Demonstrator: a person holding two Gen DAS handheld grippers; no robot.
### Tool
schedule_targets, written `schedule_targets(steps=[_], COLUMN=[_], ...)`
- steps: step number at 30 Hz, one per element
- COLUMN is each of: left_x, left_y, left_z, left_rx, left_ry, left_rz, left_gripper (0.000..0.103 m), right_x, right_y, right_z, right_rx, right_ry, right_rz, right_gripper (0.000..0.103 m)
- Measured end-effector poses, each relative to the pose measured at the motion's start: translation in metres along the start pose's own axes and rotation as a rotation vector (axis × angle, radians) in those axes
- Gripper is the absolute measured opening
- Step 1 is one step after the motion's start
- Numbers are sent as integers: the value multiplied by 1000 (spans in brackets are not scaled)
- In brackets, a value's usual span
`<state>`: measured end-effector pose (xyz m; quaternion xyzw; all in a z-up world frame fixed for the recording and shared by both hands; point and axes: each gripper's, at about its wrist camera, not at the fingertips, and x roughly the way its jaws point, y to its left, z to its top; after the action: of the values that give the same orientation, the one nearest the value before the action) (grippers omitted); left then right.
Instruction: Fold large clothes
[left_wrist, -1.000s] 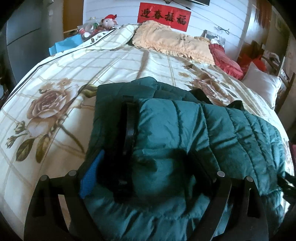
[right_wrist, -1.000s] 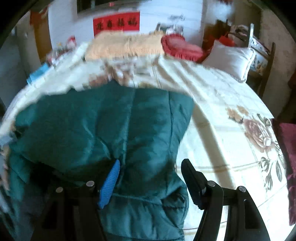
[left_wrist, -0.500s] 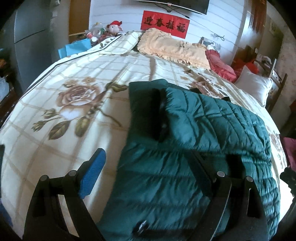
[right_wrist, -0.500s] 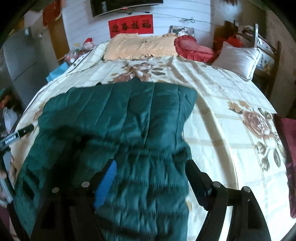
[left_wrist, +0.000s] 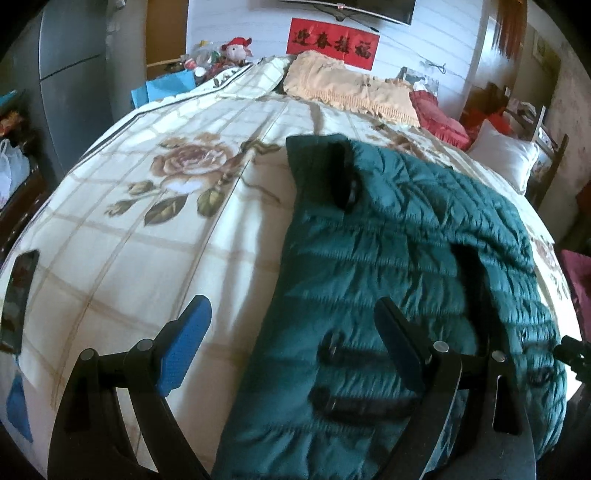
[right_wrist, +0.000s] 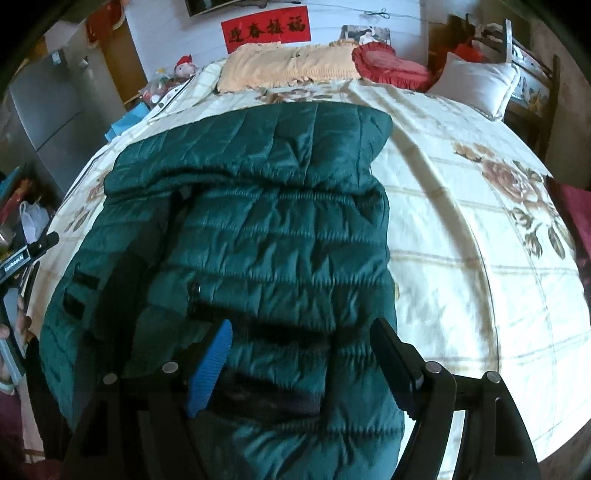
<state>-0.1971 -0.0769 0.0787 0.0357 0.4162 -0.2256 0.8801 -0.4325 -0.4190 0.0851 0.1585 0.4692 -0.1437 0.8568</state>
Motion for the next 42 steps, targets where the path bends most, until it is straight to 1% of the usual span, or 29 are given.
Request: schedule_targets(steps=[6,10,16,23,32,38,42], left_x=[-11,-16,-19,-23,-21,-28,-27], left_y=[9,12,21,28,42,55,56], left_z=[-22,-30,-42,-55,-67,-78,-85], left_rx=[4,10,-10,-4,-52,-93,-90], left_ry=[24,31,54,75,130,168,207], left_rz=[-1,2,0,5,-23,-62,-101], left_gripper=[90,90,90,90,90,90,90], right_x=[-7,-12,-13,-18,-20,-25,-28], right_y=[-2,-4,-6,-9,-21,-28,-34], right_z=[-16,-23,-30,-36,-46,-53,-58], right_rx=[5,10,19,21,56,68,88], right_ry=[15,16,28,28,53,62,72], right_rz=[1,8,5,4,6,2,16], right_gripper=[75,80,80,80,80,80,81])
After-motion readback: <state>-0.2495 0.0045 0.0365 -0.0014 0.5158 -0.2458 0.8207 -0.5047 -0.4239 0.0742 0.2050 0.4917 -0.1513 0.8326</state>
